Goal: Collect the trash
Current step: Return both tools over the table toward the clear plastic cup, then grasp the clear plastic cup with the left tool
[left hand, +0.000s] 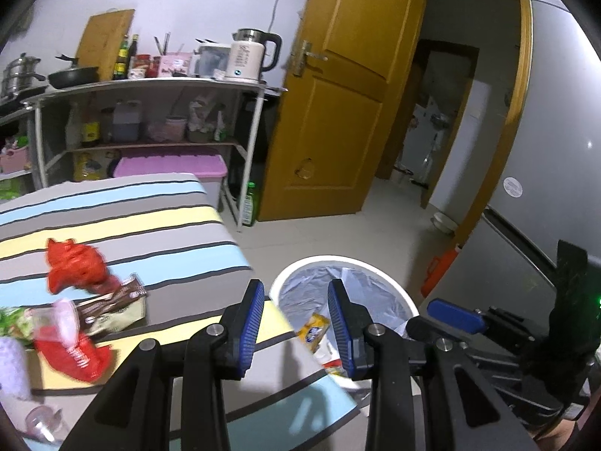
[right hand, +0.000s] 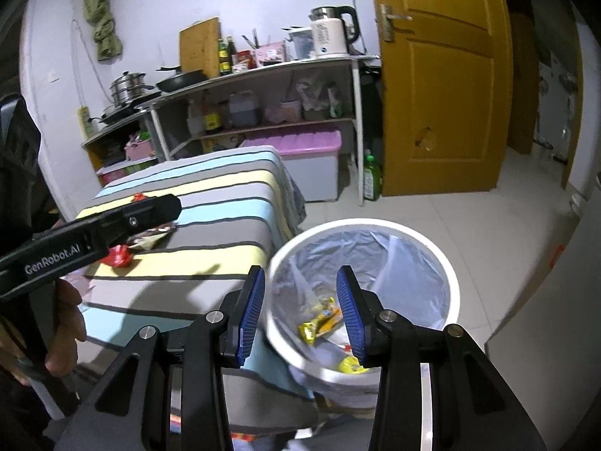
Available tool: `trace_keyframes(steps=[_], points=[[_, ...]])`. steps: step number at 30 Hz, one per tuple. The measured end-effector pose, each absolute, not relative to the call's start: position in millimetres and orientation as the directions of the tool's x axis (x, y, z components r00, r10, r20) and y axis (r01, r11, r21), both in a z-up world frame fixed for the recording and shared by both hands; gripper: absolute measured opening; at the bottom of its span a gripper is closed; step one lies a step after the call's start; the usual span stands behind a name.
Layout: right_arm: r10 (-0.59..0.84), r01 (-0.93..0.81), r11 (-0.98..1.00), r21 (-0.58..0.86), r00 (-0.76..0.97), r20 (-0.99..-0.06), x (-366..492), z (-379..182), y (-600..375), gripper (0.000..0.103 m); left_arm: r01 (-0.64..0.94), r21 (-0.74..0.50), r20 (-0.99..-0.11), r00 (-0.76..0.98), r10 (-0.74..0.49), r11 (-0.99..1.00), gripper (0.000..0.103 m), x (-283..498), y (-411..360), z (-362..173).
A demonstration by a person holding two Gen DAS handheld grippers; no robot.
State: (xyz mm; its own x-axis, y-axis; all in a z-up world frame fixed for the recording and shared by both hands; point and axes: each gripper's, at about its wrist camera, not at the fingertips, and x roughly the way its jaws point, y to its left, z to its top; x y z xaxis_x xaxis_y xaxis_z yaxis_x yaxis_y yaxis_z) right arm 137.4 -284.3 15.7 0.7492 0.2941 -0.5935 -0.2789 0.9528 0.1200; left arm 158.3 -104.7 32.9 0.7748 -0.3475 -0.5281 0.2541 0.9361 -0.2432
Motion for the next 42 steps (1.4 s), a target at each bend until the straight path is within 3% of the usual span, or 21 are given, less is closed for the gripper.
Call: trace_keyframes(steps=[17,35,39,42], points=[[0.450,-0.470,0.873,0.127,0.679,-0.580,101.6,17.3,-210.0,0.041,0.050,-0.204,-0.516,0.843,-0.151,0.978,0.035,82.2,-17.4,31.8],[0.510,-0.568,0.815,0.116,0.607,-0.610,93.5,2.8,-162.0,0.041,-0.129,-0.155,-0.577,0.816,0.016,0.979,0.035,40.7,45.2,0.6],[0.513,-0.577,0.809,0.114,0.597,-0.617,97.2,-0.3,-157.3,0.041,-0.153,-0.171,-0.598,0.801,0.021,0.973,0.045,42.6,56.6,-9.6],[0.515,-0.581,0.806,0.115,0.590,-0.622,99.4,-2.5,-153.8,0.041,-0.165,-0.186,-0.612,0.791,0.017,0.969,0.046,46.2,60.2,-16.1]])
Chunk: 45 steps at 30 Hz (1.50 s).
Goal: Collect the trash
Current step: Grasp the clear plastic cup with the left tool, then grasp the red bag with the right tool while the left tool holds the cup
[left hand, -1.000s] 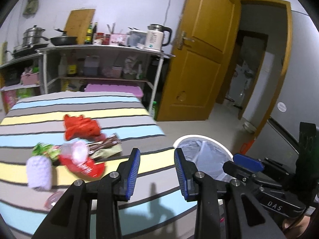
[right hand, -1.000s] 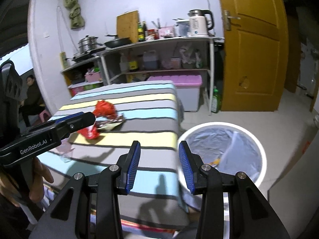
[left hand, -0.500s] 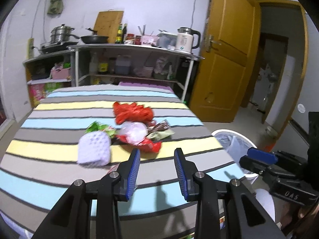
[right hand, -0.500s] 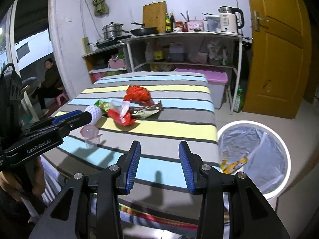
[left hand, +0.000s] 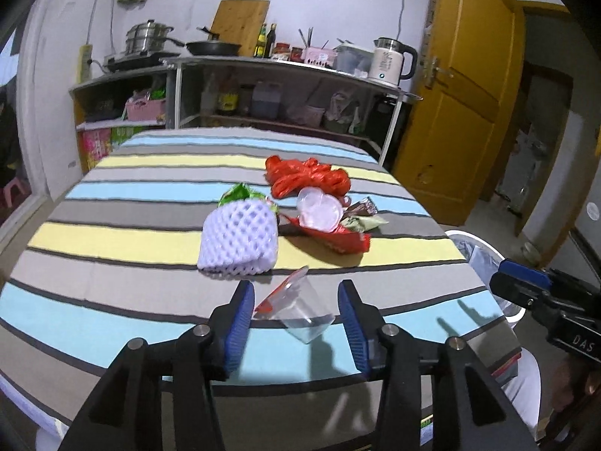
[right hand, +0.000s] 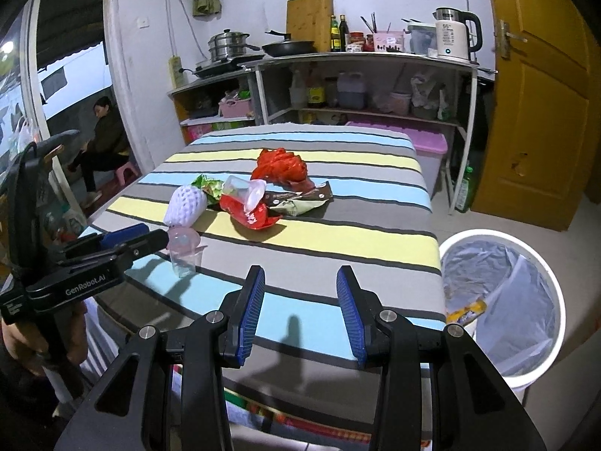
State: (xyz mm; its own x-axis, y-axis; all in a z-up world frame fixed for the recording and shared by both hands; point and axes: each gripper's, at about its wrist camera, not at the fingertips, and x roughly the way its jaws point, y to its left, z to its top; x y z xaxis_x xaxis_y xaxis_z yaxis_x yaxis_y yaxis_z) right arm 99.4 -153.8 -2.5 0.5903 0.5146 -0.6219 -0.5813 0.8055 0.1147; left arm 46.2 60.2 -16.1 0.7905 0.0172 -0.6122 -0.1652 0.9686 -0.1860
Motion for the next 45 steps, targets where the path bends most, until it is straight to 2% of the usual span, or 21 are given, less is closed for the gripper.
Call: trace_keyframes(steps=[7,20,21,23,41,45], points=[[0.516,-0.589,0.800,0.112,0.581,-0.630,105.6,-4.7,-145.3,0.041,-0.184,-0.247,-0.654,0.756,-0.023,0.951,0.046,61.3,64.1,-32.1],[0.519,-0.599,0.793,0.110,0.569,-0.638,116.0,-8.8,-137.7,0.041,-0.182,-0.214,-0.691,0.723,-0.017,0.960,0.046,86.5,51.6,-44.2],[0.519,-0.600,0.793,0.110,0.569,-0.638,117.4,-8.8,-136.7,0.041,-0.179,-0.213,-0.692,0.722,-0.019,0.960,0.045,86.4,51.1,-45.3],[0.522,-0.603,0.790,0.110,0.567,-0.637,119.6,-8.9,-135.4,0.041,-0.176,-0.204,-0.697,0.717,-0.017,0.963,0.033,86.9,50.7,-47.3],[0.579,-0.717,0.691,0.086,0.479,-0.660,151.6,-24.9,-64.3,0.041,-0.147,-0.251,-0.618,0.785,-0.042,0.957,0.033,59.9,78.7,-21.2],[0.560,-0.749,0.662,0.026,0.471,-0.681,158.4,-32.8,-42.4,0.042,-0.141,-0.262,-0.609,0.792,-0.050,0.955,0.033,59.3,84.8,-19.8]])
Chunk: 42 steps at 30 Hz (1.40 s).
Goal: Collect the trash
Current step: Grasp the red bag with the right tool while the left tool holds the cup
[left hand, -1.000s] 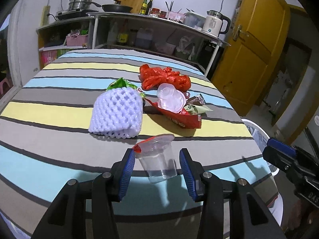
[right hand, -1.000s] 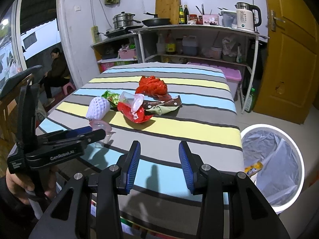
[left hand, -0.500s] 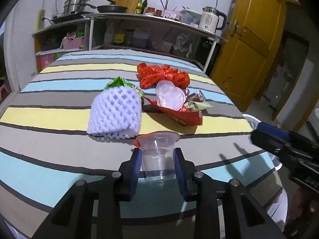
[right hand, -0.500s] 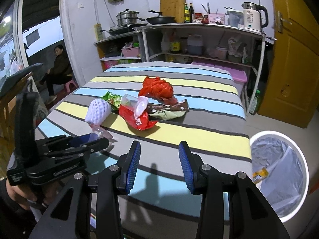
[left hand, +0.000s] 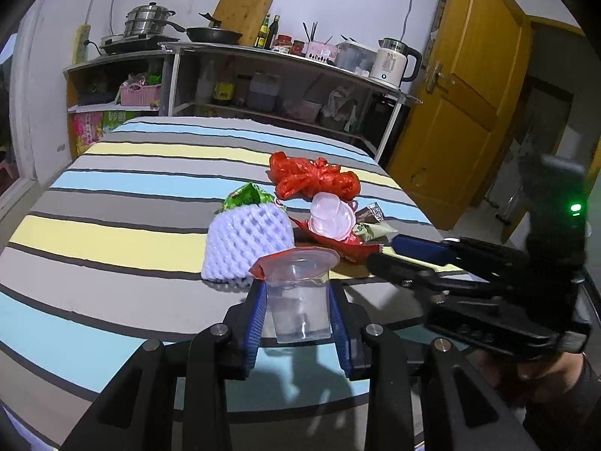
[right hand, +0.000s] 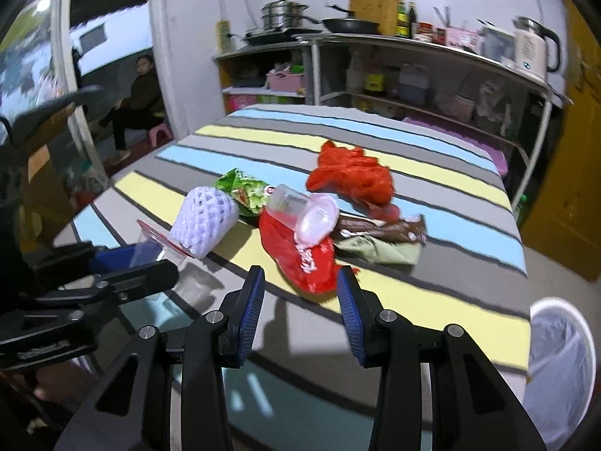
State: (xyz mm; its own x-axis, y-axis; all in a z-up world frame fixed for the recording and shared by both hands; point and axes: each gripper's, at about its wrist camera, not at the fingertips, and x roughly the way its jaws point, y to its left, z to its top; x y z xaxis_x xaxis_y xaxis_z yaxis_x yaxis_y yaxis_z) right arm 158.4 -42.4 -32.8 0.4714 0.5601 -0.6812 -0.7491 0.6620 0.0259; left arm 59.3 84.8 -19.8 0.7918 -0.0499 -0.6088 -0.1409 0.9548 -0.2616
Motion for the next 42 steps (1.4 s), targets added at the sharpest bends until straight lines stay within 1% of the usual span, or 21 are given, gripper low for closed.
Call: trace_keyframes(steps=[4,6,7,8,9,12,15,18,24,32,42], points=[[0.531,-0.752,0.659,0.027,0.439,-0.725,169.6,-43.3,-26.7,0.042,-0.148,-0.271,-0.603,0.796,-0.047,0.951,0.033,59.5,94.3,-19.3],[0.527,-0.751,0.660,0.030,0.434,-0.731,173.5,-44.3,-23.8,0.041,-0.153,-0.273,-0.602,0.797,-0.045,0.950,0.033,59.4,98.0,-19.2],[0.530,-0.751,0.659,0.035,0.431,-0.730,174.7,-43.8,-23.1,0.038,-0.155,-0.274,-0.602,0.798,-0.043,0.949,0.033,59.8,99.8,-19.1],[0.531,-0.749,0.661,0.041,0.428,-0.731,176.0,-43.3,-22.5,0.018,-0.156,-0.275,-0.601,0.798,-0.043,0.949,0.033,60.4,101.5,-18.9],[0.526,-0.744,0.667,0.044,0.428,-0.735,177.3,-43.2,-22.3,0.008,-0.157,-0.277,-0.601,0.798,-0.043,0.948,0.033,60.6,102.8,-18.7],[0.522,-0.735,0.676,0.046,0.433,-0.735,176.2,-42.2,-23.0,0.004,-0.155,-0.281,-0.594,0.803,-0.045,0.947,0.033,60.9,103.2,-17.1],[0.537,-0.737,0.673,0.065,0.426,-0.728,170.7,-39.0,-26.0,0.002,-0.150,-0.281,-0.590,0.806,-0.048,0.948,0.033,59.2,101.0,-16.4],[0.572,-0.742,0.661,0.113,0.401,-0.715,163.6,-33.4,-33.2,0.002,-0.149,-0.278,-0.589,0.807,-0.046,0.949,0.033,56.4,96.8,-14.6],[0.657,-0.753,0.625,0.207,0.364,-0.660,148.9,-11.6,-49.9,0.002,-0.149,-0.262,-0.577,0.816,-0.031,0.953,0.033,48.7,92.2,-4.6],[0.679,-0.743,0.637,0.208,0.411,-0.608,131.5,10.4,-68.3,0.002,-0.129,-0.240,-0.554,0.832,-0.026,0.962,0.033,40.5,76.5,13.0],[0.654,-0.680,0.700,0.218,0.489,-0.577,122.5,22.7,-112.1,0.002,-0.098,-0.225,-0.542,0.839,-0.041,0.969,0.033,46.0,52.7,27.9]])
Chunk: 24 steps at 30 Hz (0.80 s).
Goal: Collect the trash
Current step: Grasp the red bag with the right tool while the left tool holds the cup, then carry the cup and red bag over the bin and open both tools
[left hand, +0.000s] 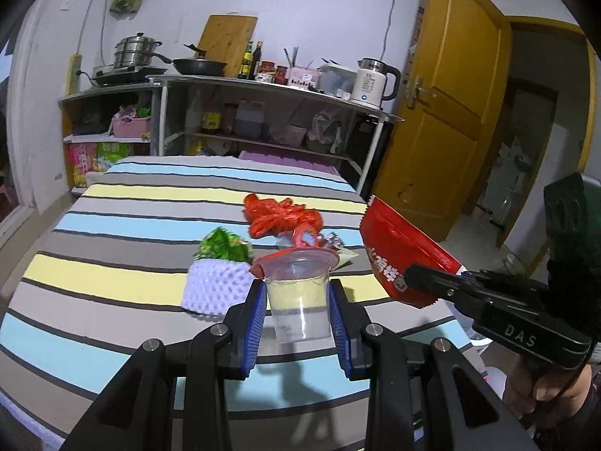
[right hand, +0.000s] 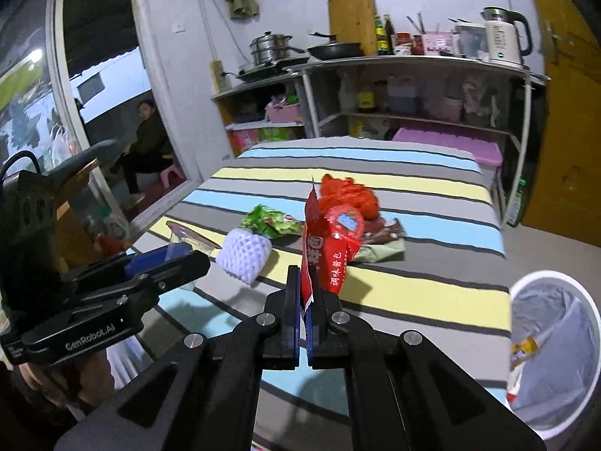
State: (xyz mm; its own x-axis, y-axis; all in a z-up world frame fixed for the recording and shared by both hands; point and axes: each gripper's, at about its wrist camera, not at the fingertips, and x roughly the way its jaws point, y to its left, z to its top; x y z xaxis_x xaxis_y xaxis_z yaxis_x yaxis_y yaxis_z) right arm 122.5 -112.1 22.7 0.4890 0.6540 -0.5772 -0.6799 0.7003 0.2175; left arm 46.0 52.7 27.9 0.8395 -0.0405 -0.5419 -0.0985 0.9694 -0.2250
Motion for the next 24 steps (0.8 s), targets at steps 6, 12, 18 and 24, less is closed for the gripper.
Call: trace_keyframes(steps=[6,12,18,24], points=[[0.631,-0.645,0.734,0.214,0.530,-0.567,119.2,24.3,-136.0,0.002,-0.056,-0.217,-0.530,0.845,-0.070,0.974,0.033,52.8,29.1,36.5],[0.607,-0.612,0.763,0.209,0.565,-0.560,118.3,26.5,-158.3,0.002,-0.009,-0.209,-0.524,0.845,-0.104,0.978,0.033,63.1,8.0,42.3],[0.579,-0.576,0.791,0.206,0.596,-0.557,122.5,27.1,-179.7,0.002,0.036,-0.208,-0.528,0.837,-0.143,0.977,0.033,74.8,-12.0,43.0],[0.547,-0.528,0.822,0.212,0.629,-0.553,128.4,25.5,-206.3,0.002,0.087,-0.199,-0.538,0.823,-0.184,0.976,0.033,90.5,-36.5,42.3]])
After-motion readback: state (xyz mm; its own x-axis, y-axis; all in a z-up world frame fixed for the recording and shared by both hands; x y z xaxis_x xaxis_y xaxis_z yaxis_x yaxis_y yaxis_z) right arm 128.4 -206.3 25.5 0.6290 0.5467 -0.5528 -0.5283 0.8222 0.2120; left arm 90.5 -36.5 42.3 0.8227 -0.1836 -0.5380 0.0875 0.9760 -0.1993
